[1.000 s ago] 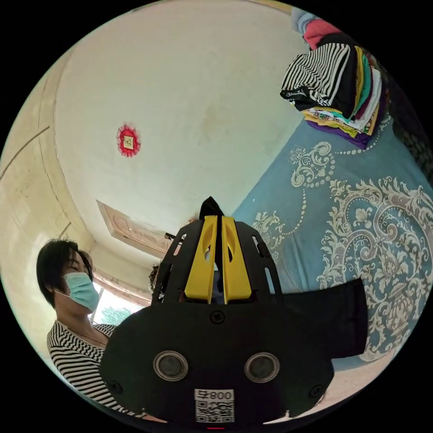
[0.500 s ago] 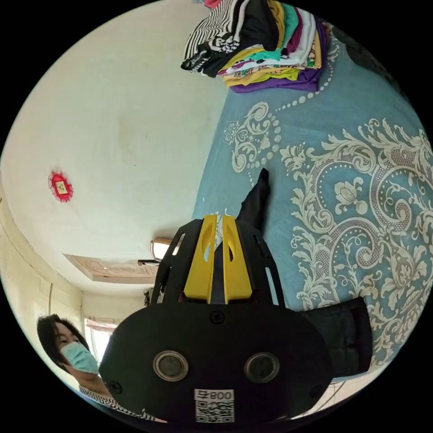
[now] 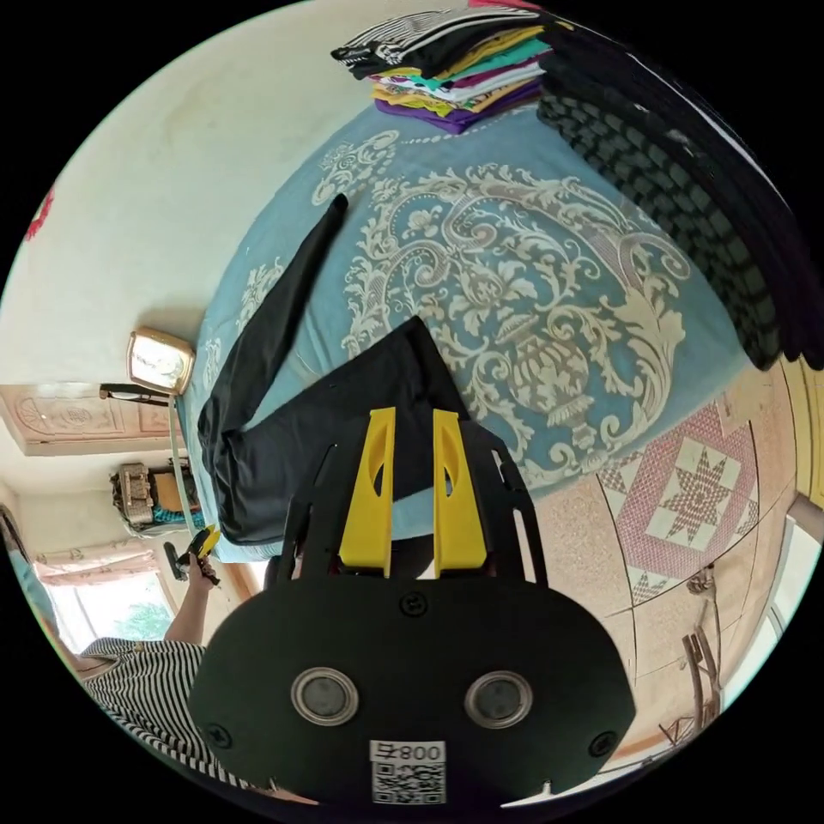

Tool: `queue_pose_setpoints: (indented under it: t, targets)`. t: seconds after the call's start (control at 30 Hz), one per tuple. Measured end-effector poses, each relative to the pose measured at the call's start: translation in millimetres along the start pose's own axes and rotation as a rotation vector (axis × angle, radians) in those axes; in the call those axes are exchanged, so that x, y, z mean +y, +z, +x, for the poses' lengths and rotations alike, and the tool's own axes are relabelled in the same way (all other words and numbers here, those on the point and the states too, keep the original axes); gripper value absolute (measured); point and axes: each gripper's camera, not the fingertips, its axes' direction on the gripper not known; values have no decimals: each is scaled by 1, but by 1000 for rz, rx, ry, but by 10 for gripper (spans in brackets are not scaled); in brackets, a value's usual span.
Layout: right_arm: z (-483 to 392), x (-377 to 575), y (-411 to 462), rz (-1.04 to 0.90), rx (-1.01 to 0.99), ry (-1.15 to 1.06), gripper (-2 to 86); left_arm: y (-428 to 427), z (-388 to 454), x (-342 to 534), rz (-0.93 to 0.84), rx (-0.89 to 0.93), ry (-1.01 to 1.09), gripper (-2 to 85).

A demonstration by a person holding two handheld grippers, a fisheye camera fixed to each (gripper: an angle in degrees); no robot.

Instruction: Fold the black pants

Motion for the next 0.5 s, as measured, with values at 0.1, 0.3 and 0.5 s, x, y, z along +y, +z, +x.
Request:
queue_pose_setpoints:
  t: [0.1,0.3,0.5]
  targets:
    - [-3,11,7,-17,-1,15,79,-10,4,0,31,-47,-16,124]
    - [-27,14,29,-47,122,-32,53,-7,-14,4,2,-96,-162,92]
    - [-44,11,32,-94,227,-78,5,-25,-17,3,9,-23,-120,39]
